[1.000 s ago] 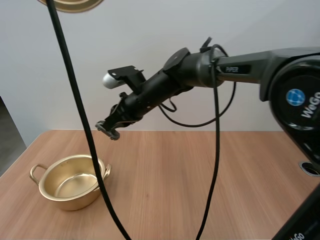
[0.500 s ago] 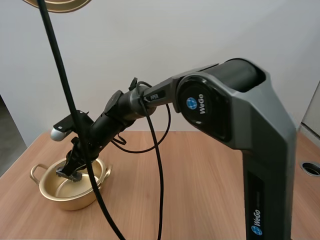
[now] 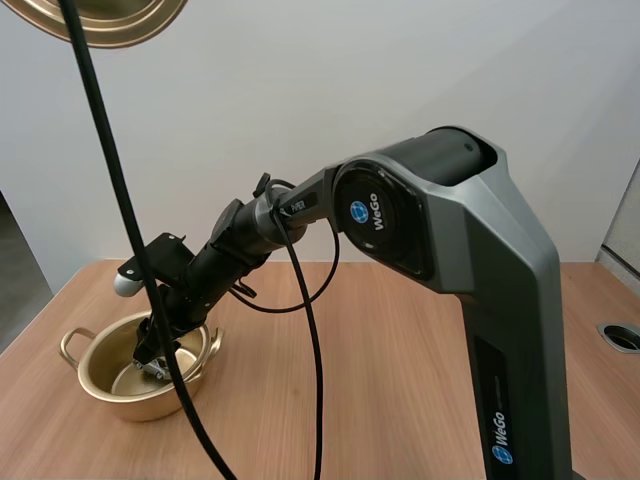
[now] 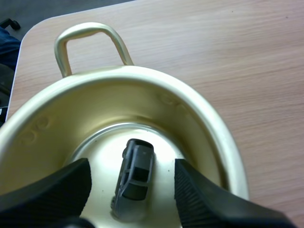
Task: Open the pot, put the car inside, and close it
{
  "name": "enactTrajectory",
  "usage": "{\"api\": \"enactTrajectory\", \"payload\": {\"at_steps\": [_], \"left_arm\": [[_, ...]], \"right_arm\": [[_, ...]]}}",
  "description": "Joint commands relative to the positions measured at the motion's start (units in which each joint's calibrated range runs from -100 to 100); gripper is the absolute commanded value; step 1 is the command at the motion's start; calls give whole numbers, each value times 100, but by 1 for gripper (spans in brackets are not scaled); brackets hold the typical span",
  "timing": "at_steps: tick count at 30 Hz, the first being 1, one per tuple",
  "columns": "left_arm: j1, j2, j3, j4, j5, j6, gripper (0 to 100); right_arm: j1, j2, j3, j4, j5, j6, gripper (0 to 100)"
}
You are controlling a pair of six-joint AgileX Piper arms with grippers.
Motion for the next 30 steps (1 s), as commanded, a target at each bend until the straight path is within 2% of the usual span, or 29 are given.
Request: {"api": "enactTrajectory", "payload": {"at_steps": [1,2,3,4,5,11,15,18,24,30], "left_arm": [[1,19,44,310,11,0,0],[1,19,91,460,11,0,0],[1,19,151,598,11,0,0],[1,19,250,734,11,0,0],[1,19,385,837,26,0,0],[1,141,1643,1146,422,0,0],[1,387,2505,1346,537,-9,0],[1,773,3096,1359,537,65,0],[1,1797,3686,1421,537,297,0],[1,2798,3686,1421,855,364,0]], "right_arm": [[-2,-90,-8,-99,7,20,87],[-9,-146,-8,-131,7,31,71],[-24,-236,-8,-196,7,91,46],[-45,-349,-8,-237,7,195,16],[-86,-451,-8,-343,7,298,0],[-527,-1408,-8,-1409,-284,1327,0],[-1088,-2078,-8,-2260,-405,1983,0],[-1524,-2484,-8,-2695,-330,2233,0],[-2344,-3319,-8,-2720,-51,2224,0],[-2811,-3976,-8,-2860,203,2197,0]]}}
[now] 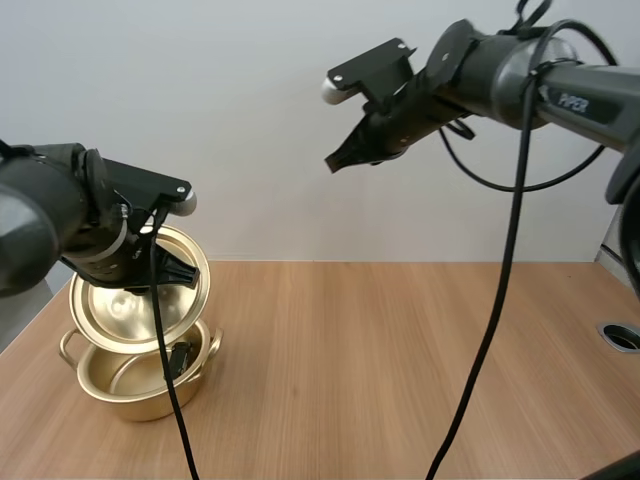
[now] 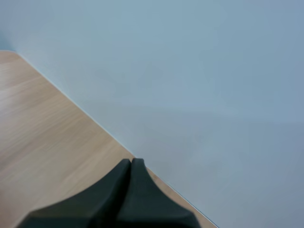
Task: Open the pot, put the car inside, and close it
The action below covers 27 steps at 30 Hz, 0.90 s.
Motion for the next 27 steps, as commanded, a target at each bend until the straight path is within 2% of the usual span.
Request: {"api": "enactTrajectory", "payload": {"at_steps": [1,8,14,21,23,25,26,27], "left_arm": [[1,527,0,5,270,57,0],[1,1172,0,-37,543,61,0],[10,1483,0,2,661,4,0],[282,1740,0,2,1042,83,0],[307,1768,0,2,1058,121,0],[307,1768,0,-81,1037,258,12],[307,1768,0,-153,1037,332,21],[307,1768,0,-261,999,362,36]], "right_arm": [[-390,-251,-8,-89,-8,-5,0],[-633,-524,-8,-227,138,-5,0],[-662,-528,24,-419,189,-16,0],[-662,-528,54,-419,71,-16,0],[-662,-528,111,-419,-68,-27,0],[-662,-528,178,-419,-143,-27,0],[-662,-528,215,-419,-194,-27,0],[-662,-528,272,-419,-232,-27,0]]}}
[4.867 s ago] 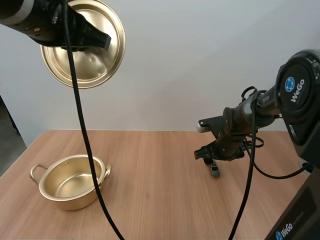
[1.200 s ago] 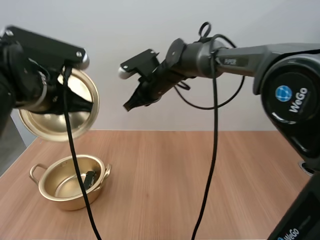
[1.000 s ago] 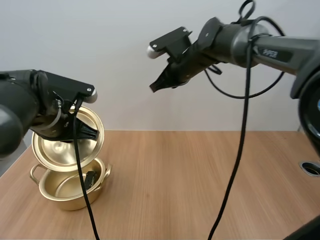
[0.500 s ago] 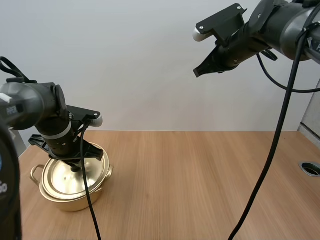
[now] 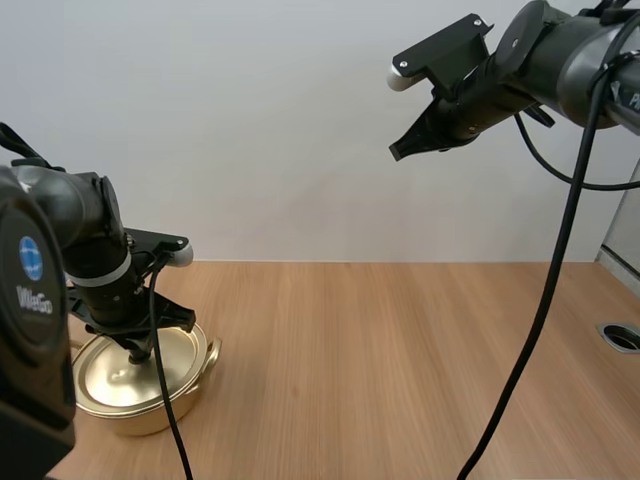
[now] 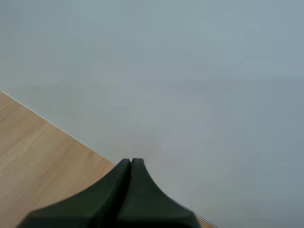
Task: Open the pot, put the car inside, and close it
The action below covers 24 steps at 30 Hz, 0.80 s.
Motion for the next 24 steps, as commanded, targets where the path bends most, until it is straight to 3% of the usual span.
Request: {"api": "enactTrajectory", "payload": {"at_steps": [1,3,4,10,13,16,18,20,22,24], "left_arm": [[4,5,-29,-207,-3,90,56],[4,5,-109,-300,-197,122,97],[4,5,-166,-300,-342,159,100],[4,-464,-823,-716,-1631,55,100],[4,-1366,-801,-1559,-2923,127,100],[4,-2598,-482,-2942,-4148,599,100],[4,-3486,-180,-4133,-4478,1329,100],[4,-4417,115,-4875,-4455,1907,100],[4,-5162,369,-5142,-4197,2011,100],[4,-5478,513,-4884,-3505,2011,100]], "right_arm": [[-2,5,81,1,-68,-6,0],[-2,5,123,1,-81,-6,0],[-2,5,123,1,-81,-6,0],[-2,5,122,133,-81,198,0],[-2,-10,155,203,-232,432,0],[-57,-243,620,522,-1037,343,0],[-81,-546,1170,930,-1982,9,0],[-81,-939,1757,1454,-2931,-420,0],[-81,-1304,2351,2251,-3671,-880,0],[-81,-1667,2940,3324,-4200,-1437,0]]}}
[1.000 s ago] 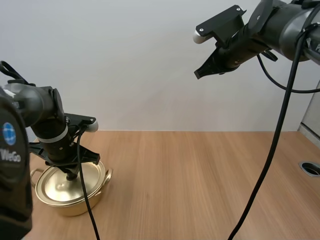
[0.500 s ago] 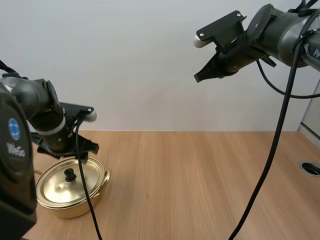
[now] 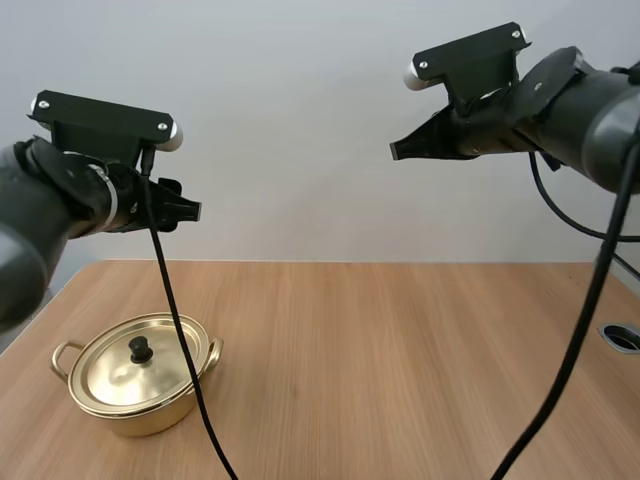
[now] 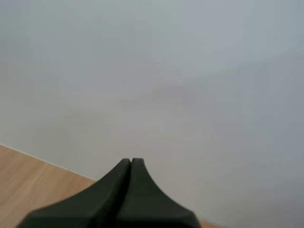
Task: Open the pot, put the car inside, and close it
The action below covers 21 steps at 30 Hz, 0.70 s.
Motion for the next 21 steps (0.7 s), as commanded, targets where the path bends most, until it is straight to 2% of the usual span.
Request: {"api": "enactTrajectory", "payload": {"at_steps": [1,3,6,10,13,15,17,19,21], "left_arm": [[4,-2776,288,-2017,1061,663,100],[4,-2913,646,-2024,815,702,100],[4,-3291,1145,-2267,888,692,100],[4,-4043,1294,-2855,1632,692,100],[-36,-4497,1282,-3317,1611,706,100],[-267,-4524,1281,-3194,1464,706,100],[-681,-4510,1294,-2657,1041,554,100],[-1126,-4588,1294,-1564,297,-65,100],[-1416,-4678,1294,183,-335,-1075,100]], "right_arm": [[17,-530,1282,2340,-1770,-1322,0],[86,-783,1620,3387,-1742,-1995,0],[162,-1195,1973,4270,-1456,-2697,0],[162,-1779,2159,4443,-1324,-3160,0],[162,-2290,2408,4416,-1687,-3354,0],[162,-2699,2678,4299,-2128,-3433,0],[135,-3133,3004,3996,-2459,-3446,0],[-26,-3455,3367,3704,-2438,-3446,0],[-251,-3782,3782,3690,-2368,-3423,0]]}}
